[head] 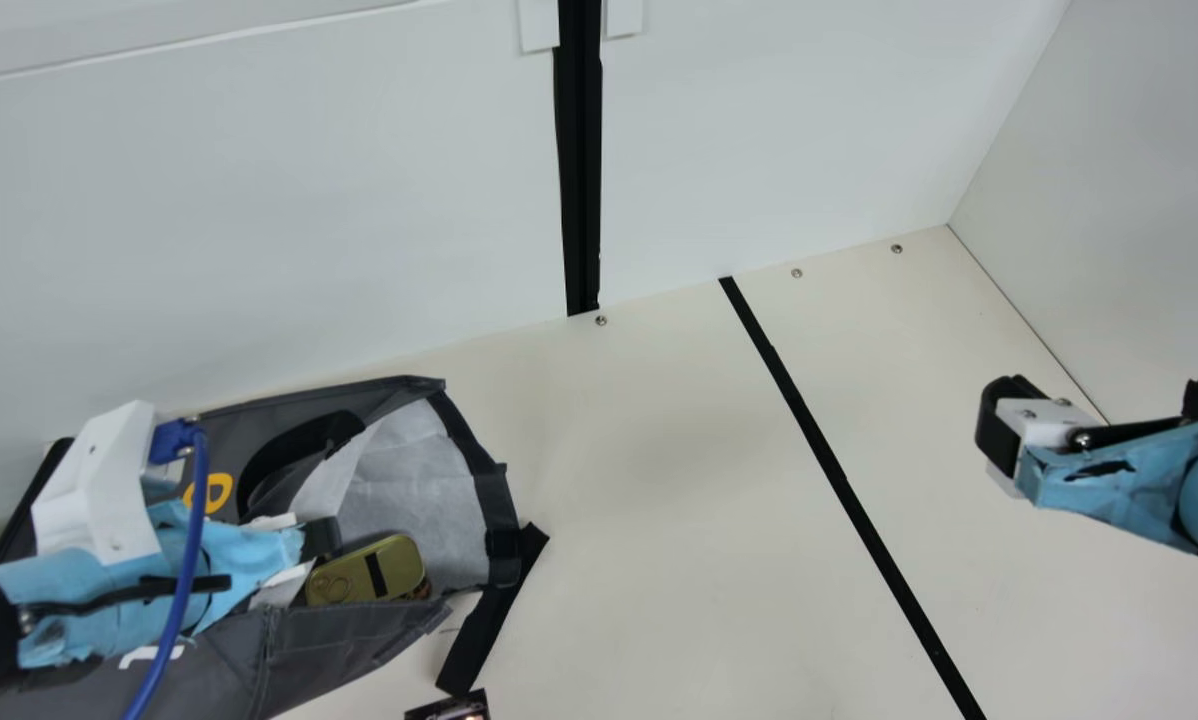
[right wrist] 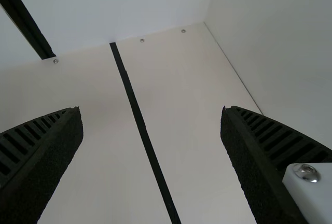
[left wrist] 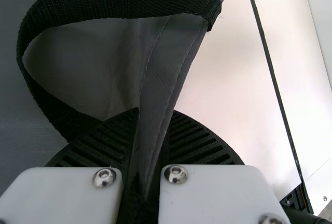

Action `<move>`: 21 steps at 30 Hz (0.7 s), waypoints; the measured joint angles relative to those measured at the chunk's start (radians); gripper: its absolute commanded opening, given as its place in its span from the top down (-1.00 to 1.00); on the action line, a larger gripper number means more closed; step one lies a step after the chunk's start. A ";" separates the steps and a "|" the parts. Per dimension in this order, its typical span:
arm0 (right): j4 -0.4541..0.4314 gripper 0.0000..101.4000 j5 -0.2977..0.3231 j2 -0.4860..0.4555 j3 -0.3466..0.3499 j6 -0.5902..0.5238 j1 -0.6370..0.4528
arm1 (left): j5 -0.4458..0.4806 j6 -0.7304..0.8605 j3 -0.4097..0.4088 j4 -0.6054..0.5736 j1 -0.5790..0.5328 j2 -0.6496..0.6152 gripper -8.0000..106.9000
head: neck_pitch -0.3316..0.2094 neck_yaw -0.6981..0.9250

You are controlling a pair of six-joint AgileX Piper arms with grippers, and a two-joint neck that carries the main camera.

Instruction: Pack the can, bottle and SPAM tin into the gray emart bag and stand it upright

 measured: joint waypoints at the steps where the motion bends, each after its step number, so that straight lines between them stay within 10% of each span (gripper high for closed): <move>1: 0.005 -0.87 0.000 0.001 0.000 -0.005 -0.001 | 0.000 0.000 0.000 0.000 0.000 0.000 1.00 | 0.000 0.000; 21: 0.196 -0.87 -0.025 0.109 0.012 -0.175 -0.033 | 0.000 0.000 0.000 0.000 0.000 0.000 1.00 | 0.000 0.000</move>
